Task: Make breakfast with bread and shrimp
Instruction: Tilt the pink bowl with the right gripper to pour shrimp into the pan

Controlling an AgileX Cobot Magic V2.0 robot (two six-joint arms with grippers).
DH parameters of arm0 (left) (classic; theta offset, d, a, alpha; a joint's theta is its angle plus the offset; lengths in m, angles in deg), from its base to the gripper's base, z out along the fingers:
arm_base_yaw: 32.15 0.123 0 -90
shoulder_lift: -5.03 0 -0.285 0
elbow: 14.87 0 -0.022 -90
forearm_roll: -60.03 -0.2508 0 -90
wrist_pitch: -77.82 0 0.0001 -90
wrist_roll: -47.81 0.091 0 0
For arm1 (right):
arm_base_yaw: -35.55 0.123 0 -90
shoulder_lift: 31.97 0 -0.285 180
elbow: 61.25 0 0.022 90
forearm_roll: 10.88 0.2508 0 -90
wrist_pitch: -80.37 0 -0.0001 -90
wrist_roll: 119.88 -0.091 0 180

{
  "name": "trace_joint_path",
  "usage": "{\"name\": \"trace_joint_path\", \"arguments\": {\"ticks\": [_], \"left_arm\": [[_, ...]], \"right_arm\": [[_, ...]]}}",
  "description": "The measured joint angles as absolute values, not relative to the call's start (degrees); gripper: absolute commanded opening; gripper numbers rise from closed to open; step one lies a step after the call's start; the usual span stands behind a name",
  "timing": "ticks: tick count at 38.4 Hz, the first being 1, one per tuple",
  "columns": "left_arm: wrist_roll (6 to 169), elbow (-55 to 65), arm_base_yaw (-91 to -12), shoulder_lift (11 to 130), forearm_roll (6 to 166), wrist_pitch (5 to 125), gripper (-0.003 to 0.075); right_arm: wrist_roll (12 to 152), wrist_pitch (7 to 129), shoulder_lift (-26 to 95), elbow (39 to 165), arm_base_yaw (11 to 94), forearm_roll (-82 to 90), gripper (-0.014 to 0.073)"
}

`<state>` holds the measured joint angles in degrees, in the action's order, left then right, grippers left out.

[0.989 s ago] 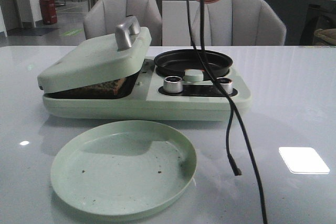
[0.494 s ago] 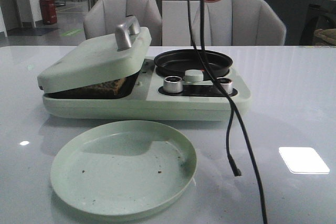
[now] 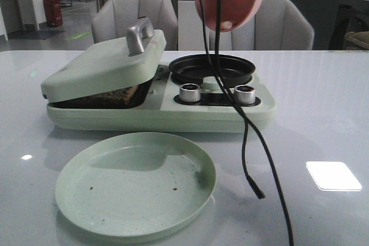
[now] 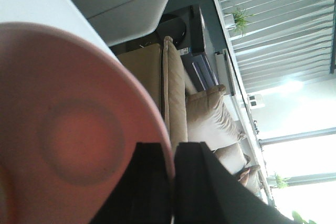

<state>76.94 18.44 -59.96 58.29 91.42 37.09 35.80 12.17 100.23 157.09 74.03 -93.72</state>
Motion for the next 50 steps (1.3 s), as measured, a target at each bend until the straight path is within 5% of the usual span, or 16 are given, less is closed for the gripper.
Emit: {"name": "trace_joint_path", "arguments": {"ticks": [50], "left_arm": [[76.94, 18.44, -59.96, 60.18, 91.42, 37.09, 0.0101]], "right_arm": [[32.45, 11.89, 103.37, 157.28, 76.72, -107.59, 0.0017]]}}
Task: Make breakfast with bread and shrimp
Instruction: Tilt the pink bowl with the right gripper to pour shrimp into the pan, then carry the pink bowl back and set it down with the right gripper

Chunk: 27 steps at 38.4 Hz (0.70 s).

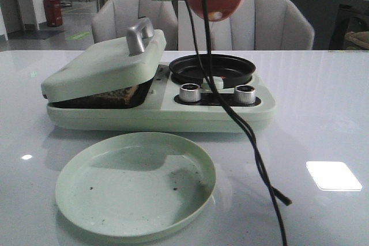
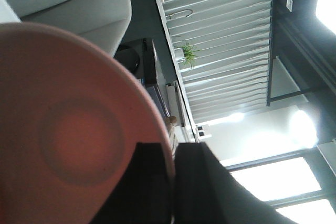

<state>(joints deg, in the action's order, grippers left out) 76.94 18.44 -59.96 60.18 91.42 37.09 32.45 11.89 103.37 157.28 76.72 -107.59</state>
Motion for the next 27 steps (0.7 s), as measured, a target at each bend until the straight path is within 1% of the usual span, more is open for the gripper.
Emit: {"name": "trace_joint_path", "arguments": {"ticks": [19, 22, 27], "left_arm": [[76.94, 18.44, -59.96, 61.04, 91.42, 37.09, 0.0101], [76.94, 18.44, -59.96, 61.04, 91.42, 37.09, 0.0101], [76.94, 18.44, -59.96, 61.04, 91.42, 37.09, 0.0101]], "right_arm": [[33.26, 11.89, 102.88, 156.81, 75.74, -108.02, 0.0017], [33.26, 11.89, 101.32, 156.81, 75.74, -104.95, 0.0017], [33.26, 11.89, 95.64, 156.68, 75.44, -92.09, 0.0017]]}}
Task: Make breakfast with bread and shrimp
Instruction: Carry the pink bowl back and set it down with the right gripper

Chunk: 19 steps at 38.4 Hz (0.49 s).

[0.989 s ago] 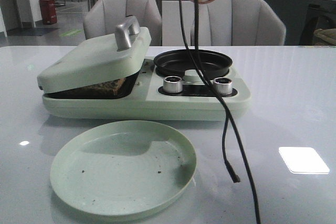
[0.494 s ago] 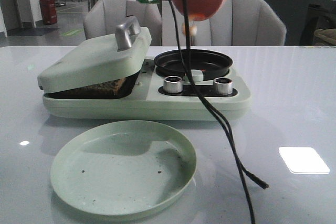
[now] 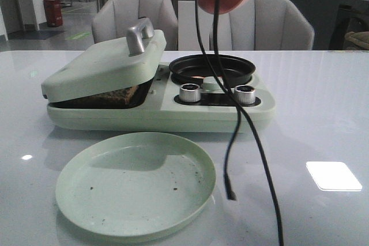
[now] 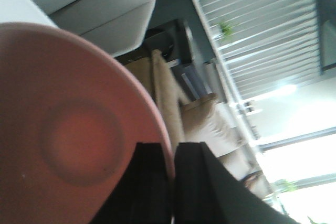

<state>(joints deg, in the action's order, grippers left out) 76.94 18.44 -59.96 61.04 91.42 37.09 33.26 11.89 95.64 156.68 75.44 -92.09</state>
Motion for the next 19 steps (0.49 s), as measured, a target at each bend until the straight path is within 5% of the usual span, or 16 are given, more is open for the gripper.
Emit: {"name": "trace_joint_path", "arguments": {"ticks": [19], "left_arm": [[76.94, 18.44, -59.96, 61.04, 91.42, 37.09, 0.0101]], "right_arm": [[42.00, 11.59, 66.22, 130.50, 50.29, -40.86, 0.0017]]}}
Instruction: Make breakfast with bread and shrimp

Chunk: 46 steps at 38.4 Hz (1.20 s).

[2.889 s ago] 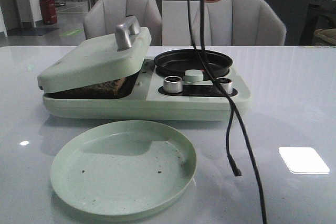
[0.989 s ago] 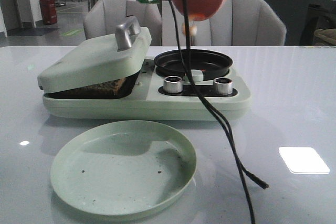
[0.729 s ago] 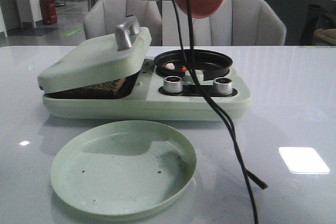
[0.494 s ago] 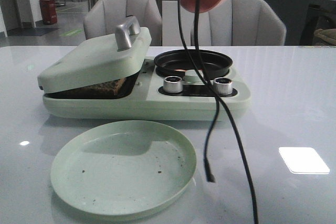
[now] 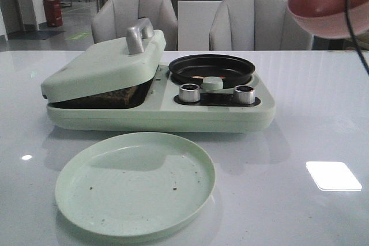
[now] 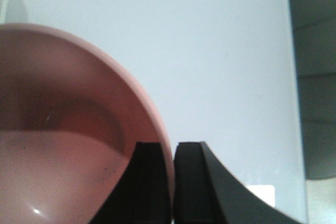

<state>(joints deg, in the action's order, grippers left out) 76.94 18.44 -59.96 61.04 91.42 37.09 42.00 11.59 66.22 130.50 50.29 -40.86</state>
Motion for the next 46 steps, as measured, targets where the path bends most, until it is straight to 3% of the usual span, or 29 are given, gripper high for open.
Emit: {"name": "trace_joint_path", "arguments": {"ticks": [16, 32, 35, 43, 46], "left_arm": [[76.94, 18.44, -59.96, 61.04, 91.42, 37.09, 0.0101], [76.84, 18.44, -59.96, 61.04, 91.42, 37.09, 0.0101], [76.84, 18.44, -59.96, 61.04, 91.42, 37.09, 0.0101], [76.84, 18.44, -59.96, 61.04, 91.42, 37.13, 0.0101], [76.84, 18.44, -59.96, 61.04, 91.42, 37.13, 0.0101]], "right_arm": [[56.23, 29.03, 59.85, 101.64, 30.00, -15.32, 0.0017], [57.48, 44.27, 66.35, 93.05, 26.21, -11.84, 0.0032], [57.48, 45.13, 67.24, 93.05, 26.21, -11.62, 0.0112], [57.48, 46.42, 67.73, 93.05, 26.21, -10.88, 0.0489], [57.48, 46.51, 67.83, 93.05, 26.21, -10.88, 0.0540]]}}
